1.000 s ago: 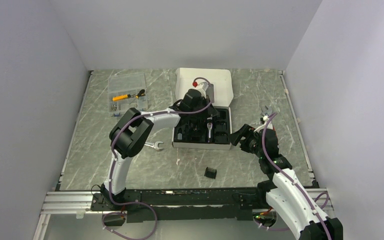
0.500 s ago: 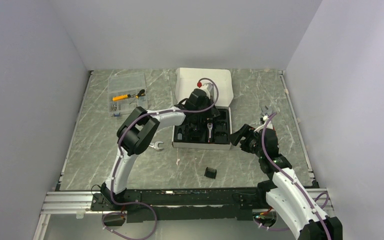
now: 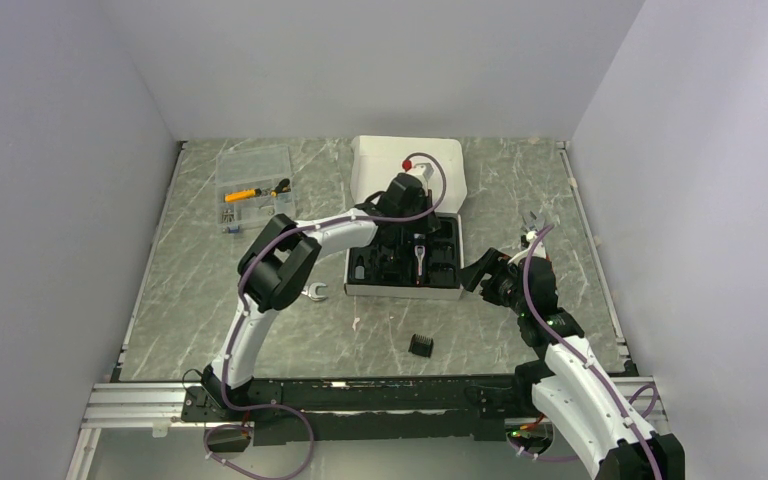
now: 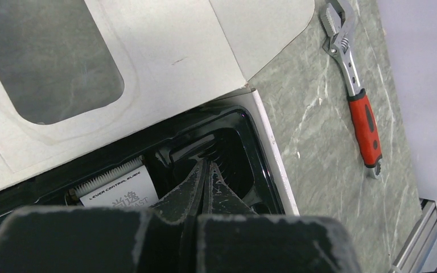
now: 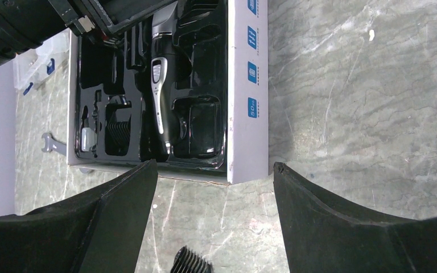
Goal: Sort the hair-cutting tools
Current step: Place the haircut tool in the storage box.
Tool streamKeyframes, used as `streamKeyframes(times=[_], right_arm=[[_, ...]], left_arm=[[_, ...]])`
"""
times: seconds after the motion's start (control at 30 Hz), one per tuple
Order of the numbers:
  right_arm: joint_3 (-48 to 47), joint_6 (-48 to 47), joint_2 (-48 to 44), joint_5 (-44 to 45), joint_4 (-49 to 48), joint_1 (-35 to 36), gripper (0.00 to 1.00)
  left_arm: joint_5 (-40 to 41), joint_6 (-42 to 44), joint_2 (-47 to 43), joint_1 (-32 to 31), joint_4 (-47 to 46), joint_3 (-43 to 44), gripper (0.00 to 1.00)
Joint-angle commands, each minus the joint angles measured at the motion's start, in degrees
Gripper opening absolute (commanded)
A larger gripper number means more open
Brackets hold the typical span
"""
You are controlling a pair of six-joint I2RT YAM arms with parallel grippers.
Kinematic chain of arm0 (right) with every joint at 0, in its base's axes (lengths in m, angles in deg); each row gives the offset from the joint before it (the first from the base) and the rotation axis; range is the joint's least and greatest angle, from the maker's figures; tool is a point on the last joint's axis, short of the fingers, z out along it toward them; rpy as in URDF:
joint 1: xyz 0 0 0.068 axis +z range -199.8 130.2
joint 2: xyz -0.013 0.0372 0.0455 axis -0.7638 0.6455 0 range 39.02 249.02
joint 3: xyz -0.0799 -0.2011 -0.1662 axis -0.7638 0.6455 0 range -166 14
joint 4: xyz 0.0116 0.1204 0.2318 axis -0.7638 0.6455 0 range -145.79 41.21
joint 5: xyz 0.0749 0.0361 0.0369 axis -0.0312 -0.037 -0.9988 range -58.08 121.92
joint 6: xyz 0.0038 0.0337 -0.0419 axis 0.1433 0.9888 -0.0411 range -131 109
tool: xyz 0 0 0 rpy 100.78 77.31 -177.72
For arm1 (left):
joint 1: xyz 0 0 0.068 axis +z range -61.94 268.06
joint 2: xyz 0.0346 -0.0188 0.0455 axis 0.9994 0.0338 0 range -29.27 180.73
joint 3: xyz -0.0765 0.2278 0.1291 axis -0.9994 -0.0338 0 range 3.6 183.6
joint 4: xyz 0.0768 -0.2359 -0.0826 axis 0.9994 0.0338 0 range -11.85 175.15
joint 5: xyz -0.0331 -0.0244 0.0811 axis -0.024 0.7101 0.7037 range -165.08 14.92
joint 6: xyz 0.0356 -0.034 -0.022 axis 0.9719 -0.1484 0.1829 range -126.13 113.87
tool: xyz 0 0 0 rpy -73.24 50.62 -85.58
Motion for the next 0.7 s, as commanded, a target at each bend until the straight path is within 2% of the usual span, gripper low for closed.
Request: streamKeyframes(times=[0.0, 0.27, 0.5, 0.67], right_arm=[[-0.62, -0.82, -0.04, -0.65, 0.07, -0.20, 0.77], [-0.85, -0.73, 0.35, -1.00, -0.21, -0.23, 0.77], [-1.31, -0.75, -0.59, -0.82, 0.84, -0.27, 0.77], [-1.23, -0.41, -1.23, -1.03, 1.10, -0.30, 0.77]], left_arm=[[4.69, 3.31, 4.33, -0.31, 9.04, 0.74, 0.00], [5.96, 4.54, 5.01, -0.42, 11.87, 1.94, 0.00], [6.74, 5.27, 6.36, -0.57, 19.99, 6.56, 0.00], [6.61, 4.70, 4.24, -0.59, 16.61, 1.98, 0.00]])
